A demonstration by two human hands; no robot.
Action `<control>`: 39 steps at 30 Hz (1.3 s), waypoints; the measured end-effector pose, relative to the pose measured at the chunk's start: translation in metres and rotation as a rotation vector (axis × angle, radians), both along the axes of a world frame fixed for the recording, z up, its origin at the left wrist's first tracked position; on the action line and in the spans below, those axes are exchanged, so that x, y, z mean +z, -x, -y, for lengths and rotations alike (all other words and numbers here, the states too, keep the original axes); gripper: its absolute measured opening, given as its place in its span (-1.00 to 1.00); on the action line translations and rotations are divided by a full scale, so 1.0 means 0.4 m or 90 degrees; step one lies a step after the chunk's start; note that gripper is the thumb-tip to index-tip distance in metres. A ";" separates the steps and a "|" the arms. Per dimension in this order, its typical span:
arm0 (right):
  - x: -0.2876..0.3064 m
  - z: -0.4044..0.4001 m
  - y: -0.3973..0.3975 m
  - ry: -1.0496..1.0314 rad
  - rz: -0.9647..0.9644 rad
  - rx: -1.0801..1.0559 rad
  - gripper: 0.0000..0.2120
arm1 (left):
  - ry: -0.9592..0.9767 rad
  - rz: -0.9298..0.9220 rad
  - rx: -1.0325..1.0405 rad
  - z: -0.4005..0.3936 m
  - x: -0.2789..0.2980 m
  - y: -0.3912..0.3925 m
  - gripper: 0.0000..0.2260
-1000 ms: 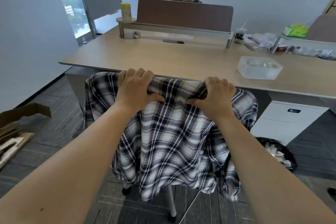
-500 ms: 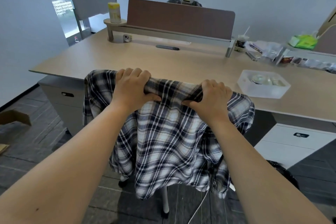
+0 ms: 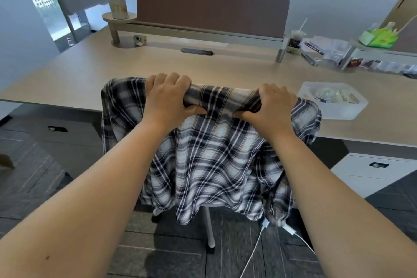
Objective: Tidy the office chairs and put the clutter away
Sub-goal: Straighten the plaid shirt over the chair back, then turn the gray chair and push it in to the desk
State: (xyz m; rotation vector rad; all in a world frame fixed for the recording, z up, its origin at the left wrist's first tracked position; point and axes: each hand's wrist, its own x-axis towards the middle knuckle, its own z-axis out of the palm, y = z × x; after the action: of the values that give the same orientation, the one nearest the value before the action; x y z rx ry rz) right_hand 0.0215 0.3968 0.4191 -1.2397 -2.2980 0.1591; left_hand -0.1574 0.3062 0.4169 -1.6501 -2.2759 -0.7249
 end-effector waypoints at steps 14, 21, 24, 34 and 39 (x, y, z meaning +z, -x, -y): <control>0.003 -0.005 -0.007 0.003 0.091 -0.049 -0.50 | 0.077 -0.022 0.022 -0.017 0.006 -0.031 -0.40; 0.002 0.113 -0.086 0.046 -0.043 -0.070 -0.55 | 0.031 0.000 -0.135 0.057 0.007 -0.155 -0.50; 0.018 0.151 -0.171 0.060 -0.091 -0.074 -0.86 | 0.081 0.029 -0.217 0.058 0.020 -0.231 -0.63; 0.046 0.263 -0.645 0.121 -0.137 -0.299 -0.80 | 0.167 0.100 -0.459 0.003 0.053 -0.645 -0.81; 0.056 0.326 -0.983 0.115 -0.164 -0.417 -0.80 | 0.185 0.146 -0.562 -0.005 0.062 -0.974 -0.79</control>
State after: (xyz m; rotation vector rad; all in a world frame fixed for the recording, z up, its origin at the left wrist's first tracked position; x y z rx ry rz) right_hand 0.4149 0.2663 0.4417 -1.8723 -1.5917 0.2736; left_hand 0.2324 0.3083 0.4418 -2.8899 -1.7560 -0.7875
